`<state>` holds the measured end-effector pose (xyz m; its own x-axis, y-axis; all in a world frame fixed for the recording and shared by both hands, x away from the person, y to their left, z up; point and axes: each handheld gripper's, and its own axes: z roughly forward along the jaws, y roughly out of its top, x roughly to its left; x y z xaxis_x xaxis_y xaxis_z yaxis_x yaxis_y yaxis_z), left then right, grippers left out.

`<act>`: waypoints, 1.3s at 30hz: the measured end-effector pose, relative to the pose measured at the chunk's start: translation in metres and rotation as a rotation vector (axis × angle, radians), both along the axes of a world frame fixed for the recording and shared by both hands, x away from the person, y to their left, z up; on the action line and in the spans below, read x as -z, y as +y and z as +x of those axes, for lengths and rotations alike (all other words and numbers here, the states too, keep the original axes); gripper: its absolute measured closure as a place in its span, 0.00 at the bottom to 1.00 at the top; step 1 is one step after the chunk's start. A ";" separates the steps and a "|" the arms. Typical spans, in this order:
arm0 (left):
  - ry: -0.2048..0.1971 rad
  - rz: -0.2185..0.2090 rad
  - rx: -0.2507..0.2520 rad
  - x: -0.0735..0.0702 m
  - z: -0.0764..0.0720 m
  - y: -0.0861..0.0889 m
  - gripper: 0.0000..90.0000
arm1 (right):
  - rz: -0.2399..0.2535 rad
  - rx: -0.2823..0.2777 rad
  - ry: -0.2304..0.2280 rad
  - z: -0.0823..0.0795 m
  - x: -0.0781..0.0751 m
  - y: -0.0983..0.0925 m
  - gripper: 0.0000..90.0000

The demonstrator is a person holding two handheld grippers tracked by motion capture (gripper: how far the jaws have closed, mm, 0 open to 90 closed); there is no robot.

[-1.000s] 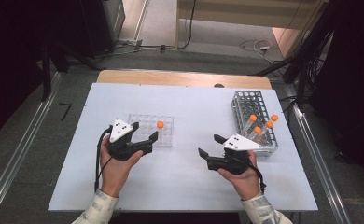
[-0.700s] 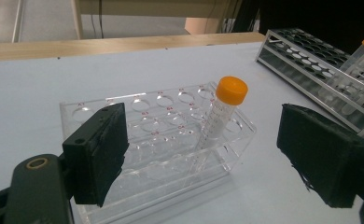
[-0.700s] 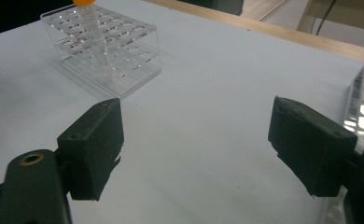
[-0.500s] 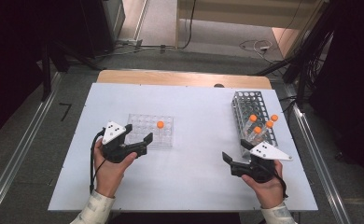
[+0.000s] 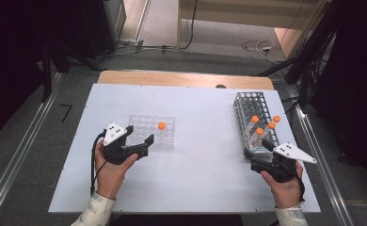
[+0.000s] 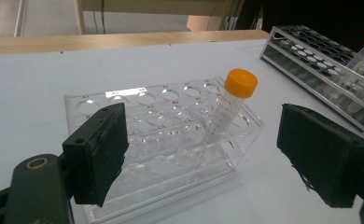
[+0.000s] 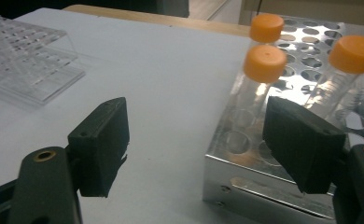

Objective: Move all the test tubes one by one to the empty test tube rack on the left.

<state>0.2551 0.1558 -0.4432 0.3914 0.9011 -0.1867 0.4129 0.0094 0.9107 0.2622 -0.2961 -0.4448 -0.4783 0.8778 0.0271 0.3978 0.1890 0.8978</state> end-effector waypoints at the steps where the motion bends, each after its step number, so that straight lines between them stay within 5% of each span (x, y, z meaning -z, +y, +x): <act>1: 0.001 0.000 -0.001 0.000 0.000 0.000 0.19 | -0.001 0.009 -0.001 0.002 0.001 -0.002 0.25; 20: 0.004 0.001 0.004 0.001 0.000 -0.002 0.19 | 0.000 0.080 -0.016 0.040 0.015 -0.010 0.57; 33: 0.005 0.002 0.003 0.001 0.000 -0.002 0.19 | -0.008 0.076 -0.016 0.046 0.019 -0.008 0.78; 39: 0.006 0.001 0.004 0.001 0.001 -0.002 0.19 | 0.007 0.072 -0.025 0.045 0.014 -0.009 0.79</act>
